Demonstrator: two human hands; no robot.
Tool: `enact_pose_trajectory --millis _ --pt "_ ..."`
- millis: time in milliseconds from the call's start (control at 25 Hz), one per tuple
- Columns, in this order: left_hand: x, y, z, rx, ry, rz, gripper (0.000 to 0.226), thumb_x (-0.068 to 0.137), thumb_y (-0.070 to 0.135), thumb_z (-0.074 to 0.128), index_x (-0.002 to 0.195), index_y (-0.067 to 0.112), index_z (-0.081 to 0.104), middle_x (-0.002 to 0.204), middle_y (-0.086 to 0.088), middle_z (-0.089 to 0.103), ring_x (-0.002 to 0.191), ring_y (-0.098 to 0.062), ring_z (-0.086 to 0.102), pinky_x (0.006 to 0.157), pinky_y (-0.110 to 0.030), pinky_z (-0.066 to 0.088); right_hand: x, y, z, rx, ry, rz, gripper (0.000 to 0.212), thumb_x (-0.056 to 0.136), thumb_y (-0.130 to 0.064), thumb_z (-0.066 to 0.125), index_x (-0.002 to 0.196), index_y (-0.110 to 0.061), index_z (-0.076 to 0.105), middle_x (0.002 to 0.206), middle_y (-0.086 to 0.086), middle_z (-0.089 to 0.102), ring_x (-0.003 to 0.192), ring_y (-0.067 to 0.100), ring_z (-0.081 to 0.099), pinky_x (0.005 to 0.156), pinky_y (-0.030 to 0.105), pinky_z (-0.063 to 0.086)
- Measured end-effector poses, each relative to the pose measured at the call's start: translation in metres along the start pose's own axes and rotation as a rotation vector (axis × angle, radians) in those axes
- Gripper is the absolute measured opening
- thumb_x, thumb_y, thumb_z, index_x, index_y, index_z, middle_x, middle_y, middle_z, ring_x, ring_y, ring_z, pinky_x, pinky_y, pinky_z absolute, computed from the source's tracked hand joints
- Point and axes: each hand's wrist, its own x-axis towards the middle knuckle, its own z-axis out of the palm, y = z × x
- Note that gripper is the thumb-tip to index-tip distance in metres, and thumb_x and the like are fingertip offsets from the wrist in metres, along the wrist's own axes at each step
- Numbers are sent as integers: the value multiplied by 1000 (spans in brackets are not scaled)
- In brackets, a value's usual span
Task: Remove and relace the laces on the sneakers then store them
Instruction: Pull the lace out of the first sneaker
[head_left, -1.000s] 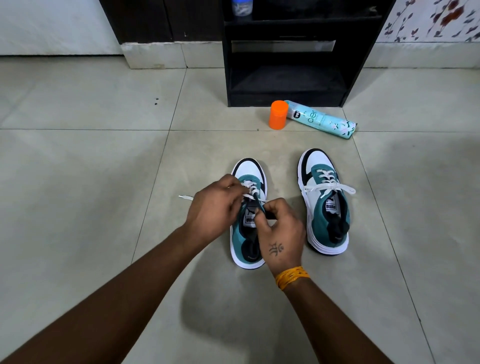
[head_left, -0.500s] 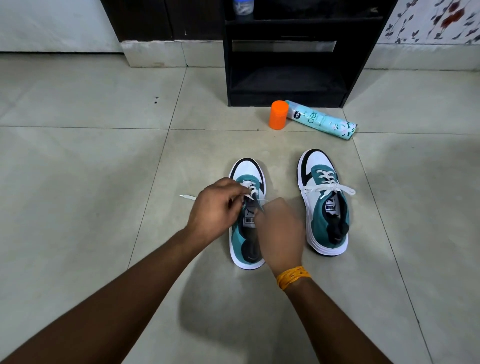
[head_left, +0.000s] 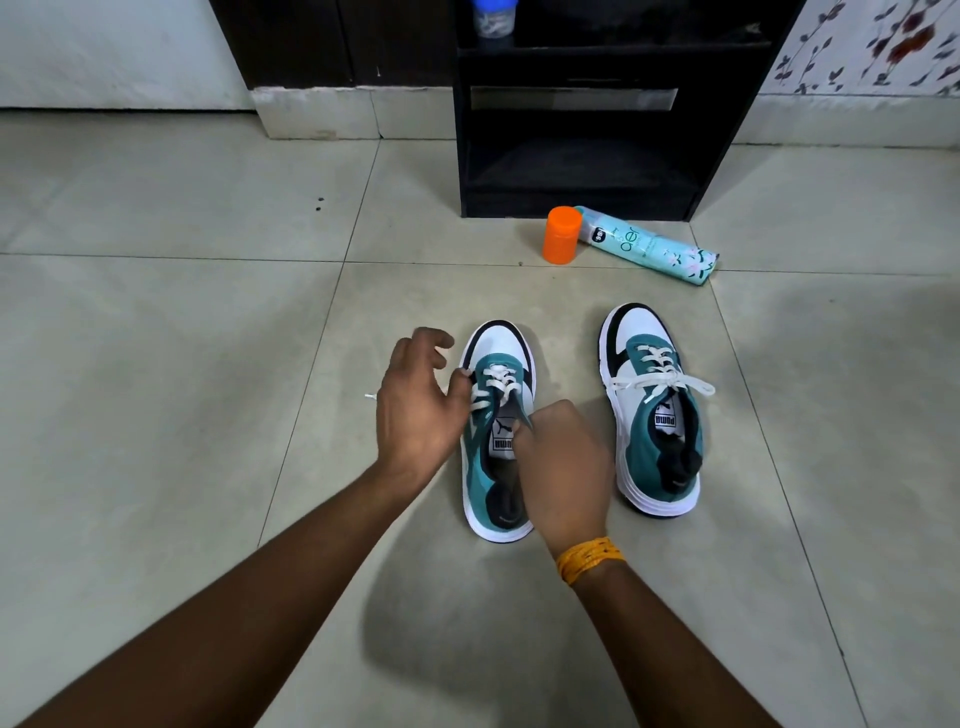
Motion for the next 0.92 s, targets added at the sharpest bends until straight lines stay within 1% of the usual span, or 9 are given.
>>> enact_pose_trajectory --millis 120,280,320,400,480,640,720,840,920 --pt "-17 15 2 -51 9 16 16 87 33 65 91 22 54 85 9 59 71 -14 57 63 -32 46 3 -4 -6 24 -47 11 16 87 -35 73 83 -23 64 82 -12 68 79 5 65 71 33 54" --pt "-42 6 2 113 -136 32 28 80 51 52 89 25 48 86 10 56 72 -16 56 61 -33 46 17 -4 -18 52 -137 8 11 92 -30 70 86 -21 69 78 -9 71 75 4 65 71 33 54" --pt "-46 2 3 121 -144 49 28 82 51 51 90 25 47 88 10 55 73 -16 55 61 -33 46 23 -5 -19 21 -153 -30 4 93 -24 68 92 -21 70 76 -7 71 71 8 64 70 35 53" --pt "-52 -3 6 107 -146 101 23 88 44 50 92 21 47 93 6 54 74 -20 55 62 -38 49 36 -10 -20 -87 -206 -159 18 94 -17 62 108 -24 69 78 -2 72 70 17 64 66 37 52" --pt "-55 -3 9 80 -137 116 20 93 37 46 94 17 47 95 1 53 76 -24 54 62 -42 49 51 -12 -17 -230 -310 -328 28 92 -20 57 117 -27 67 90 2 75 81 25 68 69 38 54" --pt "-62 -2 13 94 -84 97 19 97 34 38 97 16 45 98 -1 52 82 -25 52 62 -40 45 68 -18 -14 -329 -410 -434 18 86 -22 59 101 -23 68 89 2 74 84 31 69 68 40 54" --pt "-63 -2 16 95 -68 70 20 98 33 37 98 15 45 99 -2 53 84 -26 52 63 -36 41 70 -14 -9 -342 -384 -320 10 86 -24 58 91 -19 65 81 4 72 77 32 66 64 39 52" --pt "-64 1 20 85 -54 41 22 100 33 36 98 13 47 99 -3 54 85 -26 53 65 -36 39 72 -5 0 -106 -291 167 19 86 -27 51 75 -14 60 65 2 63 64 26 58 61 33 46" --pt "-64 0 20 86 -54 44 23 100 33 36 98 13 47 98 -3 54 85 -26 53 65 -36 41 65 -7 1 7 -261 250 13 88 -17 55 78 -15 63 61 -3 56 60 18 52 59 28 38"
